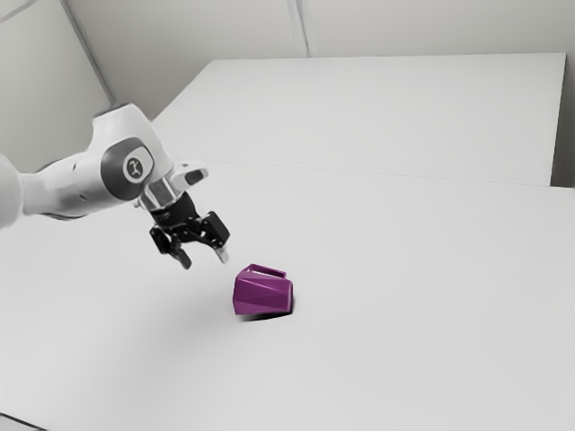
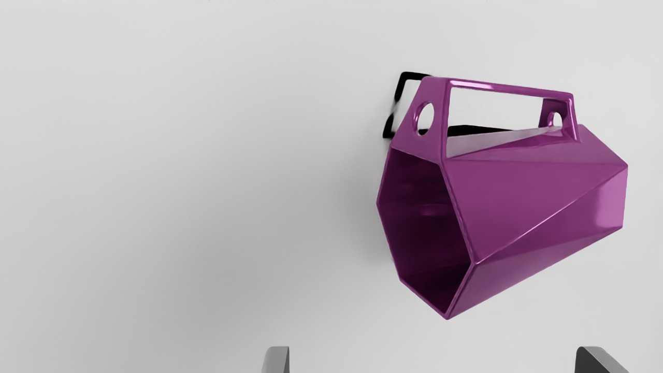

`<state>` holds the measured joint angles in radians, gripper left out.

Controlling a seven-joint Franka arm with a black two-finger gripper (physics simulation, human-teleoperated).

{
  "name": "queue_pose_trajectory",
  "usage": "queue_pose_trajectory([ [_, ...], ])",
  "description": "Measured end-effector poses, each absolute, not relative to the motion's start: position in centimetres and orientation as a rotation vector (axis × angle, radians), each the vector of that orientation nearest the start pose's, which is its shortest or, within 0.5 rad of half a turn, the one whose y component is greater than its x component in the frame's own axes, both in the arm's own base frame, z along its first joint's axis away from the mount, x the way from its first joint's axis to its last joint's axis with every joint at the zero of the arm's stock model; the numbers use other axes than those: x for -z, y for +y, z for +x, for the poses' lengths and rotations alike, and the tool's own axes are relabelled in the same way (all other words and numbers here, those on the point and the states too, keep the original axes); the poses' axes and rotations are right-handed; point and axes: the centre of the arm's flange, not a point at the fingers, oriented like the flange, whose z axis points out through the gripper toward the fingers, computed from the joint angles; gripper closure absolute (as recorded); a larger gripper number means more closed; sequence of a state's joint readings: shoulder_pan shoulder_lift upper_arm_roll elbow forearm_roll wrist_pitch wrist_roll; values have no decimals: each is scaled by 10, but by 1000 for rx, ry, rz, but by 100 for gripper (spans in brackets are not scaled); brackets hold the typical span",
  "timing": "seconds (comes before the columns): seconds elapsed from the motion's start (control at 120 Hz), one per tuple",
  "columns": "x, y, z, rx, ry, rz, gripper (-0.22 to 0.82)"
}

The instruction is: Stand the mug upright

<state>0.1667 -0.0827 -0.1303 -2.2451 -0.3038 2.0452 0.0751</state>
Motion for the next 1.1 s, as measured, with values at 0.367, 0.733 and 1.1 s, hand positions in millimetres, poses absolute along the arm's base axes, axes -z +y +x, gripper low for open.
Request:
queue_pose_trajectory([
  [0.367,-344,23,496,-85,-176,-3676,0],
  [0.733,-302,15,493,18,86,-3913,0],
  [1.1,-267,12,489,70,139,-4117,21],
])
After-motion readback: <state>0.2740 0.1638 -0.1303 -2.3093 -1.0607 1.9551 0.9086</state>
